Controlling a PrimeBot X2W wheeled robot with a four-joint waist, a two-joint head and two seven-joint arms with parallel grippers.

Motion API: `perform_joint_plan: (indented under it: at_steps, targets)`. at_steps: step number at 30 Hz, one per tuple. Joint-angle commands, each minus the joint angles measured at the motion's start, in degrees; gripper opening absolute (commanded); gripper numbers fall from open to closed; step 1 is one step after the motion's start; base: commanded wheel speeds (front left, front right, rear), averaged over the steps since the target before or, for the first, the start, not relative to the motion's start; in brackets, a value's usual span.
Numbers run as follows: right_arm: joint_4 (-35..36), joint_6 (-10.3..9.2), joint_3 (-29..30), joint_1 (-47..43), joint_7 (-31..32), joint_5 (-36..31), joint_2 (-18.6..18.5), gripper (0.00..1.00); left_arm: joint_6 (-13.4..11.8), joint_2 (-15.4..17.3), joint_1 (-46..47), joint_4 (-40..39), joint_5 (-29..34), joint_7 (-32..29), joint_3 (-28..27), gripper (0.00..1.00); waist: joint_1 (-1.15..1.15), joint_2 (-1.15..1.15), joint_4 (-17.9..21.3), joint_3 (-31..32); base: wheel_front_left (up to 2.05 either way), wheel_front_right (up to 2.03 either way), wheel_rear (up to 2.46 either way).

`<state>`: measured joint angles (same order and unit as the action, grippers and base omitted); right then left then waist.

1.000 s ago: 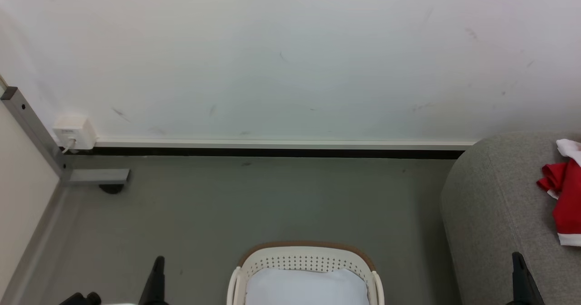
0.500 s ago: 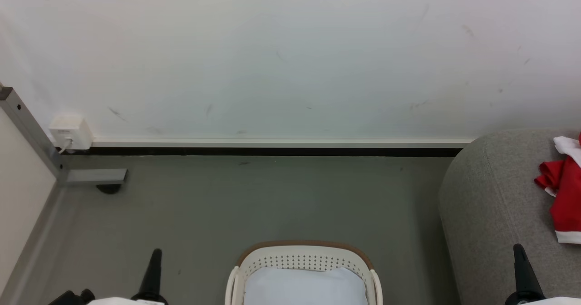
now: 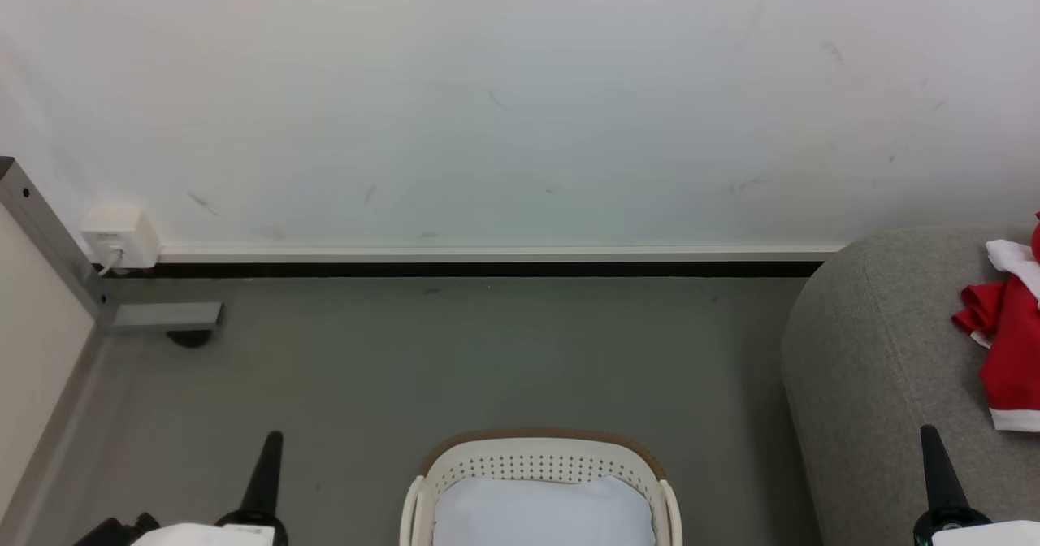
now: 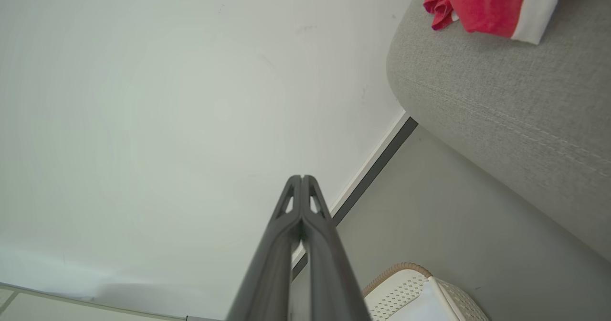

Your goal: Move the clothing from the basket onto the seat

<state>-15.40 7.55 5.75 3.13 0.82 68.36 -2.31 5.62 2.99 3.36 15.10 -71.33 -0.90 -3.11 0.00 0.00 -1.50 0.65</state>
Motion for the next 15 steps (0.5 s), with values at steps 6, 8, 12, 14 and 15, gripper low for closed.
perform_joint_plan:
  at_steps: [6, 8, 12, 14, 15]
  targets:
    - [0.72, -0.07, 0.30, 1.33, 1.19, 4.80, -0.66, 0.00, 0.69, 0.15, 1.39, -0.62, -4.48, -1.09, -0.85, 0.00, 0.00, 0.00, 0.21, -0.12, 0.00, 0.00, 0.00]
    - [0.76, -0.08, 0.33, 1.50, 1.45, 5.93, -0.67, 0.00, 0.80, 0.14, 1.51, -0.66, -5.18, -1.39, -1.03, 0.00, 0.00, 0.00, 0.27, -0.15, 0.00, 0.00, 0.00]
    - [0.84, -0.08, 0.40, 1.75, 1.97, 7.97, -0.68, 0.00, 0.97, 0.11, 1.60, -0.71, -7.25, -1.91, -1.33, 0.00, 0.00, 0.00, 0.39, -0.22, 0.00, 0.00, 0.00]
    - [0.89, -0.08, 0.43, 1.81, 2.17, 9.12, -0.69, 0.00, 1.00, 0.10, 1.71, -0.72, -8.16, -2.16, -1.46, 0.00, 0.00, 0.00, 0.45, -0.25, 0.00, 0.00, 0.00]
    - [0.91, -0.08, 0.45, 1.83, 2.30, 9.58, -0.70, 0.00, 1.05, 0.10, 1.78, -0.73, -8.45, -2.24, -1.53, 0.00, 0.00, 0.00, 0.49, -0.27, 0.00, 0.00, 0.00]
